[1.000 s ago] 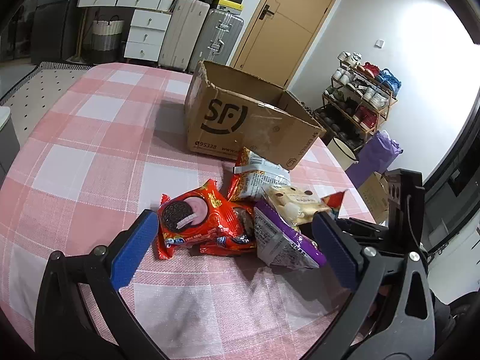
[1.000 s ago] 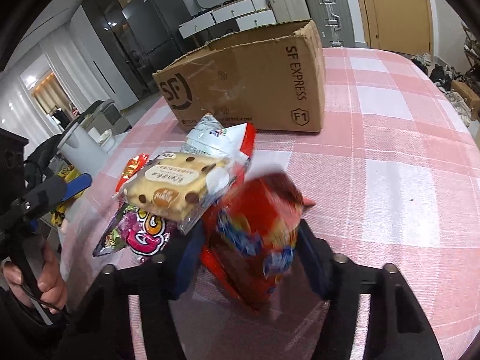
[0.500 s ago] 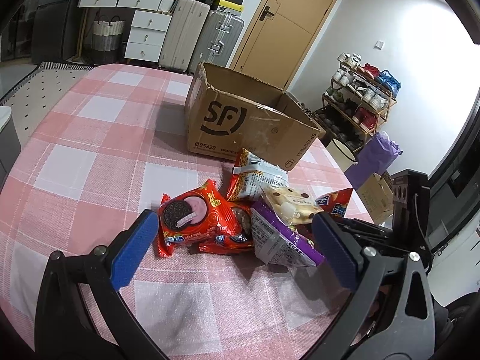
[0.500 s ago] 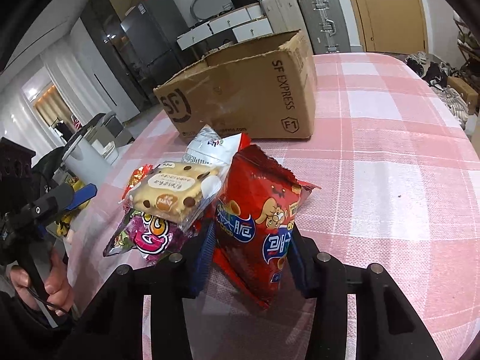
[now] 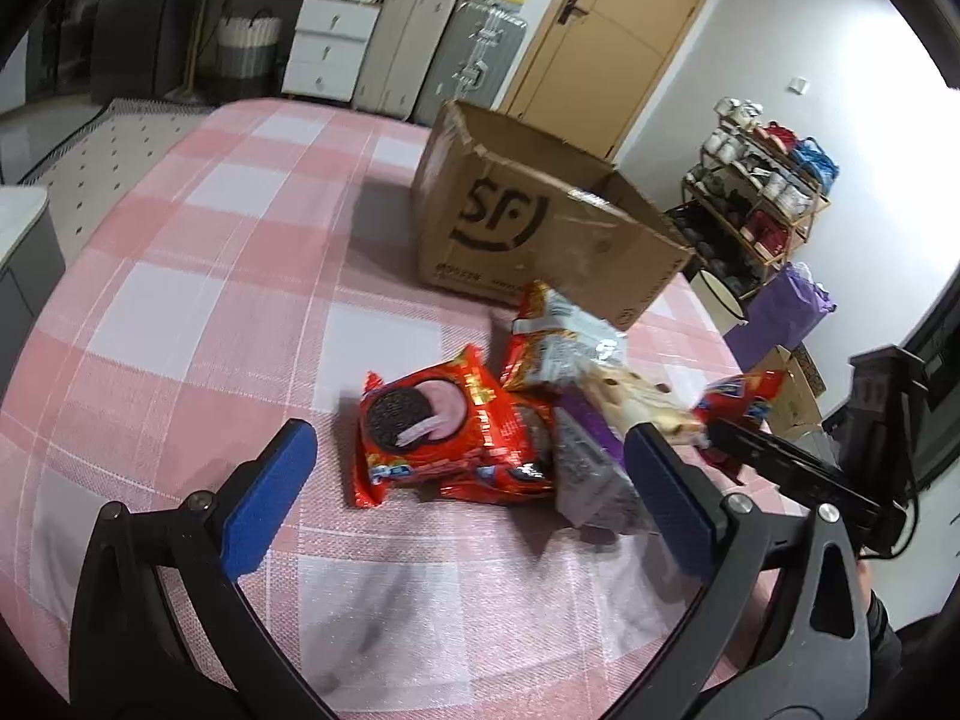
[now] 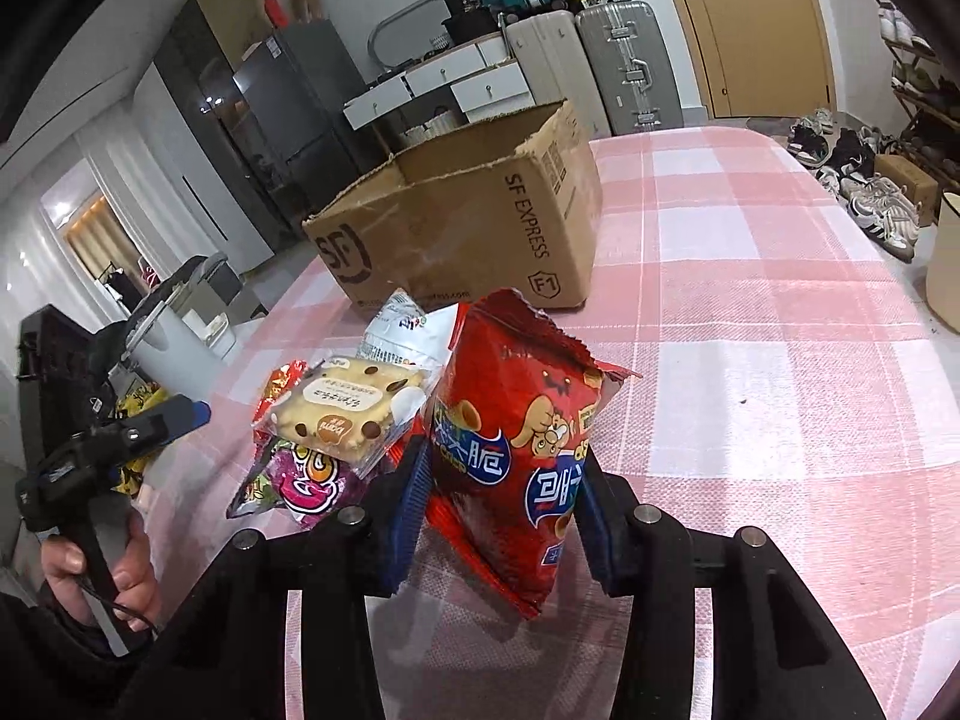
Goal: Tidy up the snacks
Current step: 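Grasp the red chip bag with the right gripper while the left grasps the red Oreo pack, then lift both packs and carry them over the cardboard box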
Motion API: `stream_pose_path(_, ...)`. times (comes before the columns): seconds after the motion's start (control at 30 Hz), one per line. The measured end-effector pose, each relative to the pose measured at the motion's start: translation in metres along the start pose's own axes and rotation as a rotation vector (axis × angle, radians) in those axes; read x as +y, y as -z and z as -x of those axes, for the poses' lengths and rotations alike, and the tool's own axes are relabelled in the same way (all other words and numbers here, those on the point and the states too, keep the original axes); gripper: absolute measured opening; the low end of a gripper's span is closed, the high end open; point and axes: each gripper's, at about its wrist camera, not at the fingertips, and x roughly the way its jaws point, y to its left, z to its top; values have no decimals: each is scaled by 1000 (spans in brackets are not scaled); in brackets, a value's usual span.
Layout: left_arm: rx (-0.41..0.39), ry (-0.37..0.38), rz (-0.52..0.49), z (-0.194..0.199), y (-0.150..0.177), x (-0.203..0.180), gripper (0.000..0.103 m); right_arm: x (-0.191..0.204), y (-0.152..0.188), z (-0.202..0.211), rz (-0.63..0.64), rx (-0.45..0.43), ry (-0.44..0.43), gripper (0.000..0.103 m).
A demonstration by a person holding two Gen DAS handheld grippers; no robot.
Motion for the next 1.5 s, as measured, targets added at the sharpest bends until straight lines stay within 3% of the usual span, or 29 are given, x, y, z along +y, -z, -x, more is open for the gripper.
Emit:
stream_pose_path(0.13,45,-38,13,-17,-2,7,102,0,1,4,2,-6,-6,45)
stream_pose_path(0.6,123,-36,102,-60,-9,29,98,-15,0,9,-38,-17,4,45)
stream_pose_path(0.73,107,-24,120,-61,-9,31,87,-17,1,10,-43,-16,14,45)
stream_pose_path(0.8,101,-22,121,-61,-10,31,73,-18,2,11,-45,-18,16,45)
stream_pose_path(0.83,101,-26,120,-62,-10,31,71,-17,2,10,-46,-19,18,45)
stream_pose_path(0.9,102,-37,119,-63,-10,33,55,-18,3,11,-50,-18,18,45)
stream_pose_path(1.0,102,-13,128,-64,-10,37,46,-18,4,13,-53,-20,18,45)
stream_pose_path(1.5,71,-43,110,-47,-5,37,44,-18,6,37,-59,-66,35,45)
